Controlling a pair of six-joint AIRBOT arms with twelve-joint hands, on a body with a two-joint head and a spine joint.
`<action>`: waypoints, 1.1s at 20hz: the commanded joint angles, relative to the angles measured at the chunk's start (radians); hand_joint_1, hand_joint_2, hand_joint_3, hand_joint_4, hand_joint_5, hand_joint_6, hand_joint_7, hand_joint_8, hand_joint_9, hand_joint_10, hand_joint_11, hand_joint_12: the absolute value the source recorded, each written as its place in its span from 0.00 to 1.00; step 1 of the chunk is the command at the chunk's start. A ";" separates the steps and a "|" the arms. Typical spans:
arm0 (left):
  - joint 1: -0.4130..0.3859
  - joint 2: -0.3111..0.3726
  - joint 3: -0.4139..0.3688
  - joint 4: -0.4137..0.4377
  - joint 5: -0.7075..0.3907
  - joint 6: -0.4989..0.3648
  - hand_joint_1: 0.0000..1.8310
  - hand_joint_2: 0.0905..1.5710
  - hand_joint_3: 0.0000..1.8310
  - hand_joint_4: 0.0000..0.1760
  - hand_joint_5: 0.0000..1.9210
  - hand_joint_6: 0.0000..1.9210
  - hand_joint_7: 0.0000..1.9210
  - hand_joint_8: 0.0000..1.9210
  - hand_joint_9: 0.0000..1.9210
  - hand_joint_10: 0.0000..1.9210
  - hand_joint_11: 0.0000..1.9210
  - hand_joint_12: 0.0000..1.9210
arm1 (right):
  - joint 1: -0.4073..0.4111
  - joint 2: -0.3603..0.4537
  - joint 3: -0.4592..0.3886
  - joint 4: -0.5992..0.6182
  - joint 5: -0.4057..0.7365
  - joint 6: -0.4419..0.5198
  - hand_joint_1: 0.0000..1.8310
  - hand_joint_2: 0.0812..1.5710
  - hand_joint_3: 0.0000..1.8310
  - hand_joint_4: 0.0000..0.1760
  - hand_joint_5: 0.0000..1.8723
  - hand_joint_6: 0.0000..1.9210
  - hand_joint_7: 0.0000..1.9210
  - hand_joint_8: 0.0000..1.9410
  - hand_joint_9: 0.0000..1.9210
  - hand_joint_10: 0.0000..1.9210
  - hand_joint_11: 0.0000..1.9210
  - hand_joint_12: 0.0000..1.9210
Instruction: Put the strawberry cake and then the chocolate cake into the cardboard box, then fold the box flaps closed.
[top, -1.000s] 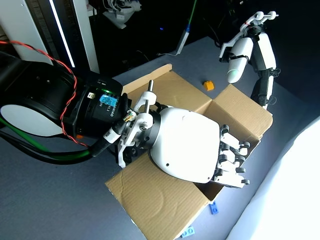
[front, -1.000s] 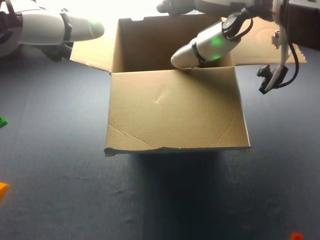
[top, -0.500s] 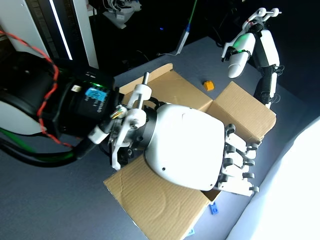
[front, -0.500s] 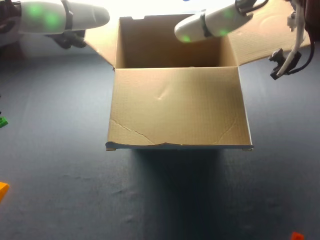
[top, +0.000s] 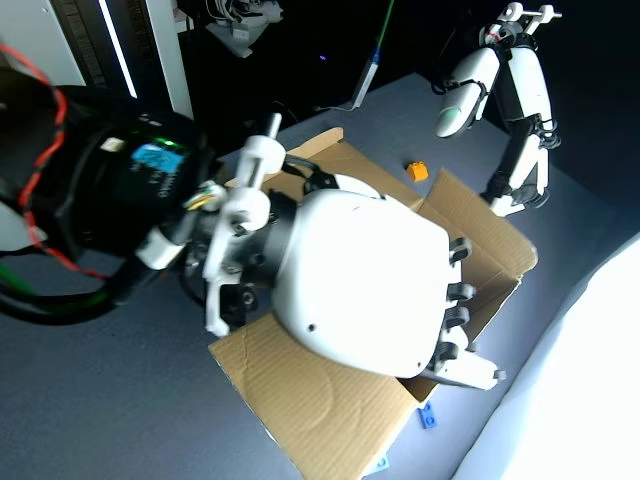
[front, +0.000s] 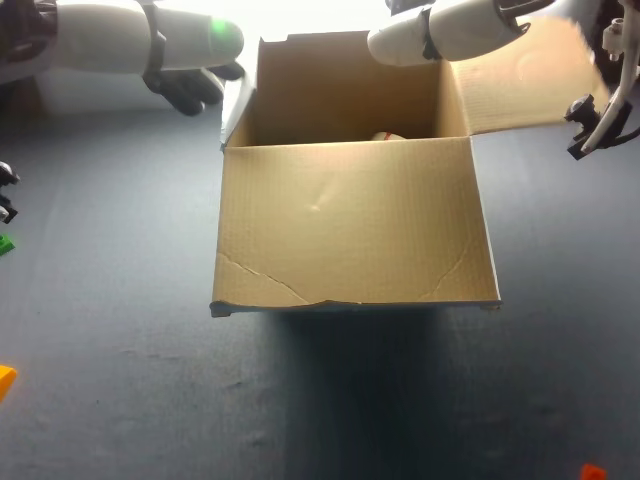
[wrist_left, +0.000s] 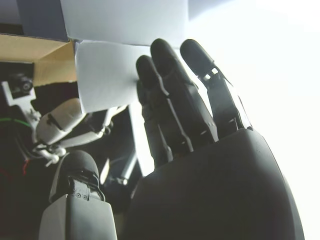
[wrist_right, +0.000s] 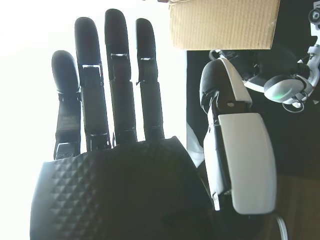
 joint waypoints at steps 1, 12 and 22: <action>-0.010 0.007 -0.001 -0.018 -0.075 0.001 0.14 0.70 0.00 0.00 0.48 0.01 0.52 0.04 0.35 0.46 0.17 0.79 | 0.013 0.017 -0.003 0.005 0.110 0.004 0.16 0.77 0.00 0.00 0.44 0.53 0.43 0.58 0.32 0.77 0.23 0.98; -0.049 -0.048 0.036 -0.018 -0.178 0.153 0.13 0.70 0.00 0.00 0.45 0.00 0.48 0.09 0.36 0.40 0.18 0.75 | 0.038 0.172 -0.057 0.008 0.131 0.012 0.16 0.78 0.00 0.00 0.34 0.54 0.35 0.52 0.27 0.71 0.13 0.99; -0.003 -0.069 0.023 -0.018 -0.203 0.197 0.11 0.71 0.00 0.00 0.44 0.00 0.51 0.01 0.40 0.30 0.20 0.71 | -0.069 0.334 -0.044 0.008 0.273 -0.013 0.14 0.78 0.00 0.00 0.36 0.45 0.34 0.49 0.26 0.71 0.12 0.99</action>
